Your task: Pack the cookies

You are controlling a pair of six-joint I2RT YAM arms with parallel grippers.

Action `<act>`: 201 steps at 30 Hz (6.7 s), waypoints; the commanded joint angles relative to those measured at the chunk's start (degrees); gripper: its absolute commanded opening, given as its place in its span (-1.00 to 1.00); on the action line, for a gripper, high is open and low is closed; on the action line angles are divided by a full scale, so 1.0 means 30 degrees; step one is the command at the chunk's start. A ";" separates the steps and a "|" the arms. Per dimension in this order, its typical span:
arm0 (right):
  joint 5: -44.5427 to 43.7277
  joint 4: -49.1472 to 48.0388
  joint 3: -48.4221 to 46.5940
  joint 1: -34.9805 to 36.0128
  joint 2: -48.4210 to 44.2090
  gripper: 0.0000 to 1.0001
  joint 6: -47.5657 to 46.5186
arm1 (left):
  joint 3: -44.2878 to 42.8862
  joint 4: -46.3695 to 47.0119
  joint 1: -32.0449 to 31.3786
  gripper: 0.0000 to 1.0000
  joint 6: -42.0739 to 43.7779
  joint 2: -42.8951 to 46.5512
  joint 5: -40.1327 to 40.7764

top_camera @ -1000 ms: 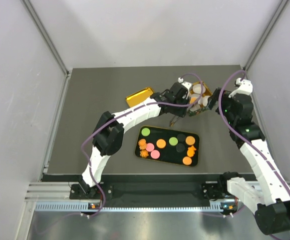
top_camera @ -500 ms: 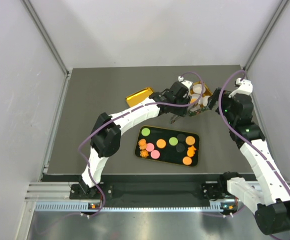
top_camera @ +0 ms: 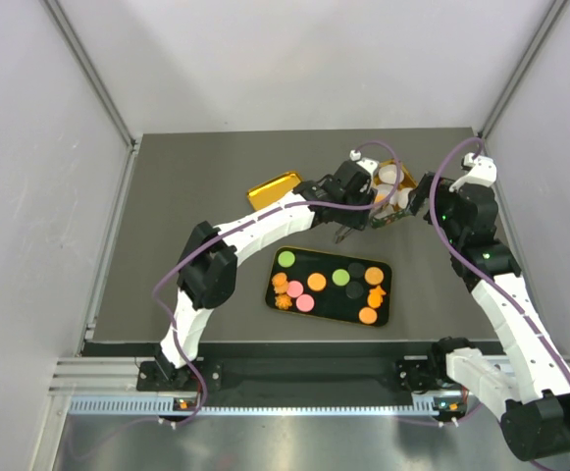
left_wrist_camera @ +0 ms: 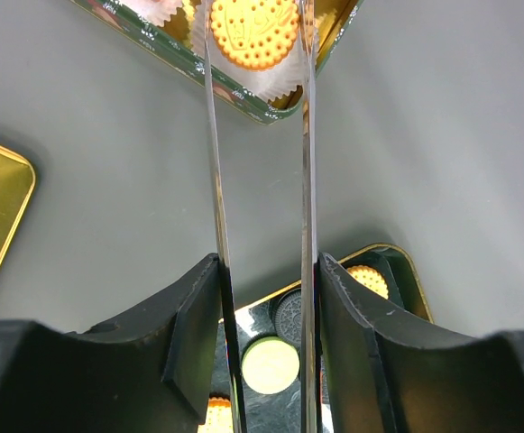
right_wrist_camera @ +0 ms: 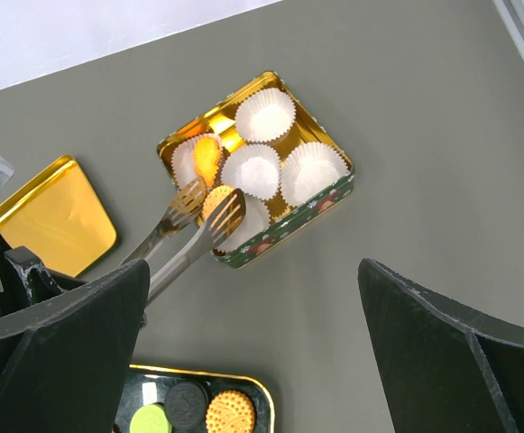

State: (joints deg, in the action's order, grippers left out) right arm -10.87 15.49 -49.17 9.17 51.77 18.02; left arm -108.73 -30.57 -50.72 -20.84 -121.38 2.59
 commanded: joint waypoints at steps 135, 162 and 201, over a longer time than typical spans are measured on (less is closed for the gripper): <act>0.0432 -0.0563 -0.0310 -0.0244 0.0205 0.99 -0.0177 | 1.2309 -0.6039 -0.3543 -0.21 -0.1960 1.2863 0.1919; -0.0741 -0.0357 -0.0281 -0.0273 -0.0673 0.99 -0.0235 | 0.2644 0.3154 -0.1377 -0.21 0.0179 0.4636 0.2742; -0.0652 -0.0328 -0.0223 -0.0302 -0.0674 1.00 -0.0206 | -0.1230 0.5736 0.0061 -0.19 0.0941 -0.2489 0.1480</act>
State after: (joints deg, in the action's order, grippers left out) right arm -12.38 15.66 -49.17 9.10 50.65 18.00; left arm -112.09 -16.93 -50.57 -17.15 -129.14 7.84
